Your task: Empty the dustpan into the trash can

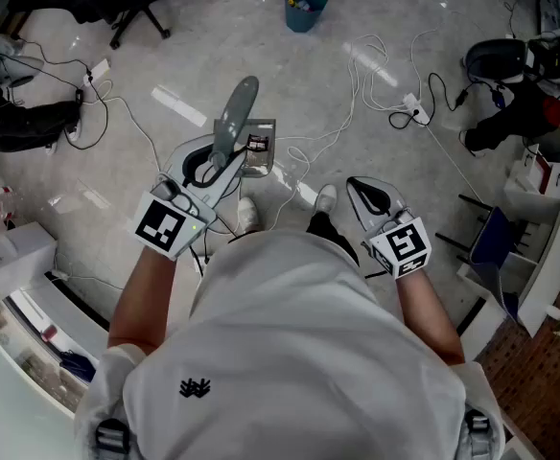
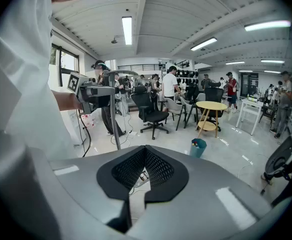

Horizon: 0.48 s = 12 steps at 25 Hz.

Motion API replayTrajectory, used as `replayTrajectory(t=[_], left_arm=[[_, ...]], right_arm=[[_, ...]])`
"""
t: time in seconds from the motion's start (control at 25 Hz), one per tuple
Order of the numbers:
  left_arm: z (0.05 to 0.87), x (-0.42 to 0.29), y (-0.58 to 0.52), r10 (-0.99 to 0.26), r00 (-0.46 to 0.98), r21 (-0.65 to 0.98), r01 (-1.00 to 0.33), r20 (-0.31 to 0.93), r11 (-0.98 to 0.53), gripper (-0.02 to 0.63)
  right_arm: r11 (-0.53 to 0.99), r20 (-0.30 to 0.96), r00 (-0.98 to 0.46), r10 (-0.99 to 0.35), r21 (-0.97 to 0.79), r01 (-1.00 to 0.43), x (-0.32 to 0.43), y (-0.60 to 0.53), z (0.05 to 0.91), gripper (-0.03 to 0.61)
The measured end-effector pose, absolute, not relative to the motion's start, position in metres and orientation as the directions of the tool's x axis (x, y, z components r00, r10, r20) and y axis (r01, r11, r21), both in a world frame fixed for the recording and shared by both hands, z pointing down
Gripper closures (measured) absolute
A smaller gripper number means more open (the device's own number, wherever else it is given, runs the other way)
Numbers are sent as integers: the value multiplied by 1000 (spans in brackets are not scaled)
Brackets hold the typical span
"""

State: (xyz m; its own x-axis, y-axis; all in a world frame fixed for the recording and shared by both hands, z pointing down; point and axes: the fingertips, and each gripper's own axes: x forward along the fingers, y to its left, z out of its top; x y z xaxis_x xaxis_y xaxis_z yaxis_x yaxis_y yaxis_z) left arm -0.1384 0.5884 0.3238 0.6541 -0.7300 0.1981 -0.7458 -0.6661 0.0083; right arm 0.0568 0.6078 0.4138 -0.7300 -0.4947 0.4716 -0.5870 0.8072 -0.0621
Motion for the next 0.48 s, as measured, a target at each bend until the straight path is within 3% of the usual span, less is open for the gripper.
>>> replayTrajectory(t=[0.48], left_arm=[[307, -43, 527, -788, 589, -31, -797, 177, -603, 474]], right_arm=[[828, 467, -757, -456, -89, -554, 203, 529, 419, 580]])
